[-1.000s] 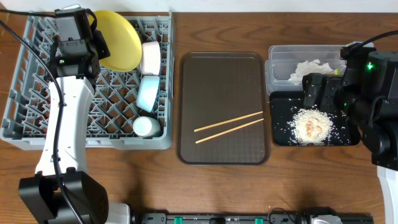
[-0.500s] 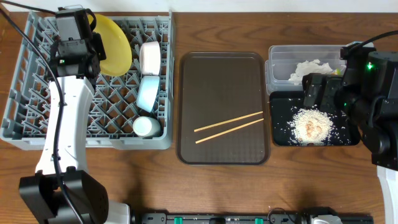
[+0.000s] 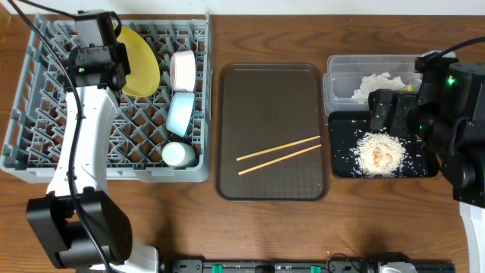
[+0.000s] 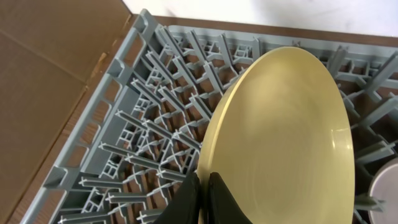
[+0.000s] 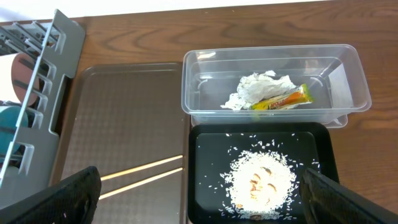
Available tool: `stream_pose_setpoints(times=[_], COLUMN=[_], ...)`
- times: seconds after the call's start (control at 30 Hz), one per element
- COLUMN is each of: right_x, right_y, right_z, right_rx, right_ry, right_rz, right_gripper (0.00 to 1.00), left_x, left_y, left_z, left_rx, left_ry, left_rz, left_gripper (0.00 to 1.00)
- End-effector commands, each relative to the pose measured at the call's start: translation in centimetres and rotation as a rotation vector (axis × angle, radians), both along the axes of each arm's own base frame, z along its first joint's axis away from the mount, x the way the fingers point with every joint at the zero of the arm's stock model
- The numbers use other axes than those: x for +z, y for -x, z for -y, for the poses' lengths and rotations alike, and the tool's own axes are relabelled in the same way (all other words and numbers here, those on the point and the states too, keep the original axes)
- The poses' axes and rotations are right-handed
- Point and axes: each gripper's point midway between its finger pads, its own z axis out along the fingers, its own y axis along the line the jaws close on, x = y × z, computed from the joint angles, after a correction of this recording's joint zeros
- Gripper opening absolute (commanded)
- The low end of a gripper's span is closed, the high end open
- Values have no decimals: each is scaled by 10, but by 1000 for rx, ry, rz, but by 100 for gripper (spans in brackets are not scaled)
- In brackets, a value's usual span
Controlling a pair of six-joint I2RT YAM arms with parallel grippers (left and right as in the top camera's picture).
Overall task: Sort waste into correct bins and load items into the dishwasher
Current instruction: 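Lower the yellow plate upright into the rack's middle slots and release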
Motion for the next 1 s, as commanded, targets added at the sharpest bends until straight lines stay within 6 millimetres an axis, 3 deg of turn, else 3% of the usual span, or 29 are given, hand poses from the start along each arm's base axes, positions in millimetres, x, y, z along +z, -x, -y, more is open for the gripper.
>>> stream_pose_setpoints(times=[0.0, 0.2, 0.43, 0.6, 0.7, 0.87, 0.97], right_x=[1, 1, 1, 1, 1, 1, 1], right_y=[-1, -1, -1, -1, -1, -1, -1], right_z=[4, 4, 4, 4, 4, 4, 4], right_rx=[-17, -17, -17, -17, -17, -17, -17], right_ry=[2, 2, 2, 2, 2, 2, 2], right_rz=[1, 2, 1, 2, 1, 1, 1], right_gripper=[99, 99, 99, 99, 99, 99, 99], left_x=[1, 1, 0, -14, -29, -64, -87], left_y=[0, 0, -1, -5, -9, -15, -17], left_z=[-3, -1, 0, 31, 57, 60, 66], left_rx=[5, 1, 1, -138, -203, -129, -118], left_ry=[-27, -24, -12, 126, 280, 381, 402], left_rz=[-5, -5, 0, -23, -33, -69, -115], left_gripper=[8, 35, 38, 36, 25, 8, 8])
